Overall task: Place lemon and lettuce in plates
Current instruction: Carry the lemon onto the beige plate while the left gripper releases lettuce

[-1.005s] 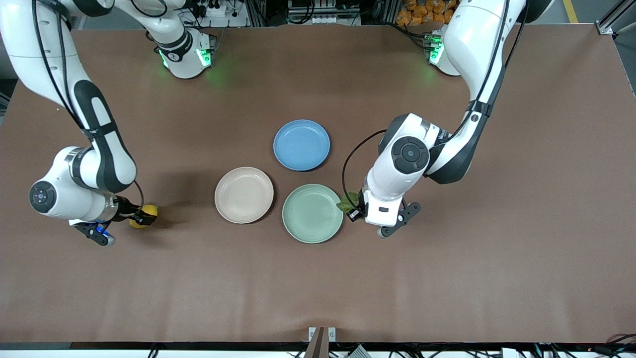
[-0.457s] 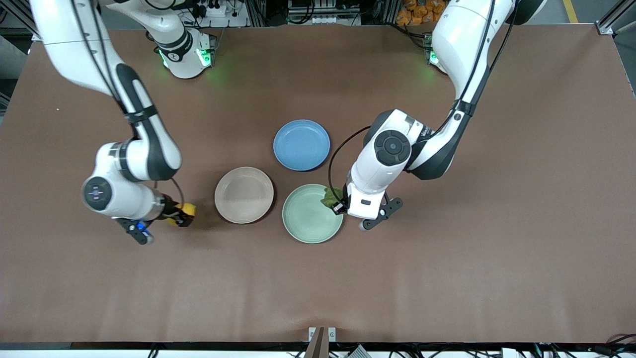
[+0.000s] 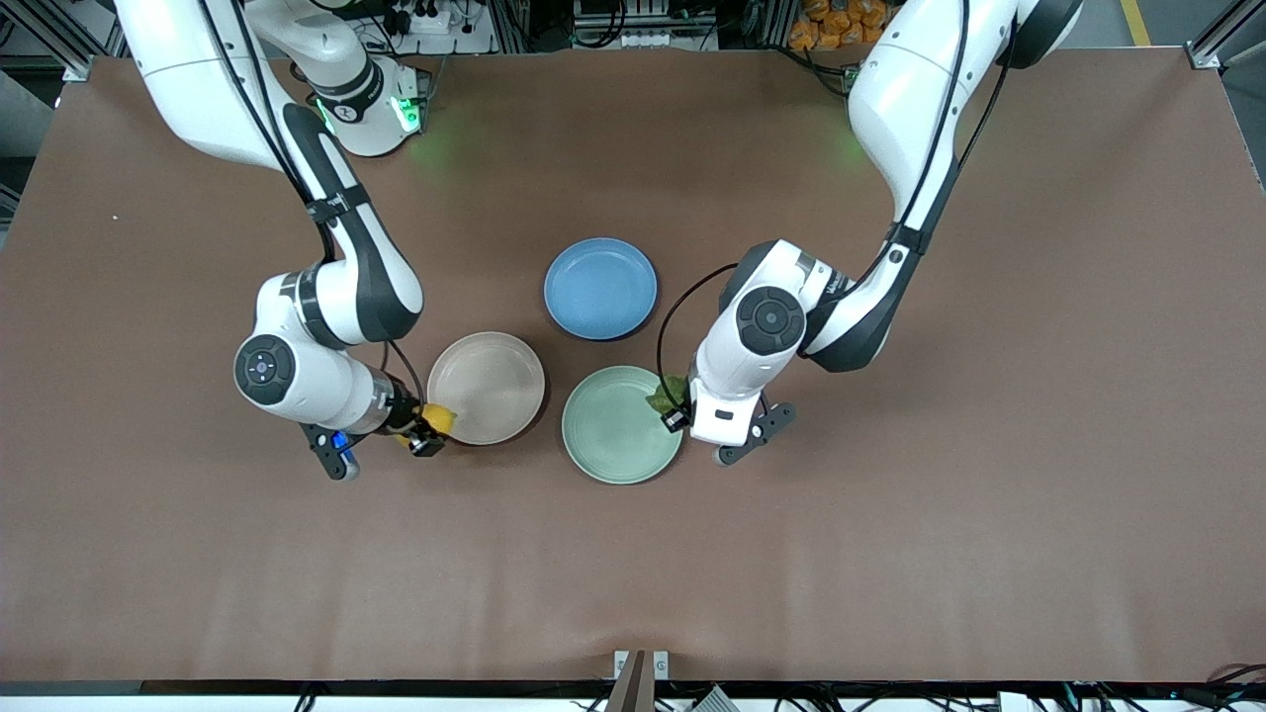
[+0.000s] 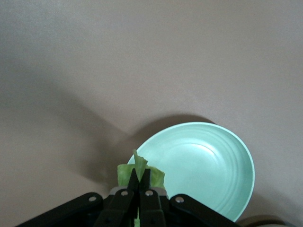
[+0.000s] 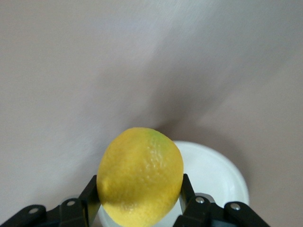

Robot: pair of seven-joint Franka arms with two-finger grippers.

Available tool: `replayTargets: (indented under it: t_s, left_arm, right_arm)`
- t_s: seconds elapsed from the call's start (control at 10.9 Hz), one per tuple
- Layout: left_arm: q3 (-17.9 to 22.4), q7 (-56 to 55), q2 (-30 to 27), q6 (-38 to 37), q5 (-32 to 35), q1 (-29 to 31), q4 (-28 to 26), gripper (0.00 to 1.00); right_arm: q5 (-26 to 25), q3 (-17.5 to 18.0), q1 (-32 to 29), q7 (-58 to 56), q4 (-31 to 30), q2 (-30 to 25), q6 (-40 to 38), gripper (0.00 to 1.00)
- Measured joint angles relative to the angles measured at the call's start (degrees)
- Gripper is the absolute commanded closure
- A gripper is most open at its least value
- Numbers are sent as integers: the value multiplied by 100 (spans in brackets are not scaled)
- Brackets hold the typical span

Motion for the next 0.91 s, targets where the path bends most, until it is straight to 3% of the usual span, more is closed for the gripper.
replayTargets:
  t_s: [0.18,0.37,0.46,0.55,0.64,0.73,0.91]
  left_arm:
    - [-2,1,64,147,0,-4,1,100]
    - [-3,0,102,340,0,-14,3,100]
    - [-4,0,117,427,0,-20,3,100]
    - [-4,0,126,504,0,-23,4,100]
    - [-5,0,134,602,0,-25,5,99]
    - [-8,0,144,651,0,-33,5,99]
    - [-10,0,209,746,0,-67,5,98]
  right_arm:
    - [764,-1,29,34,54,57,249,100]
    - [1055,1,66,34,57,181,368,100]
    - [1109,2,145,93,57,235,394,94]
    - [1140,3,230,191,56,278,420,50]
    - [1151,3,288,243,56,314,437,18]
    - [1152,2,316,271,56,345,441,0]
    - [1155,2,356,277,56,390,448,0]
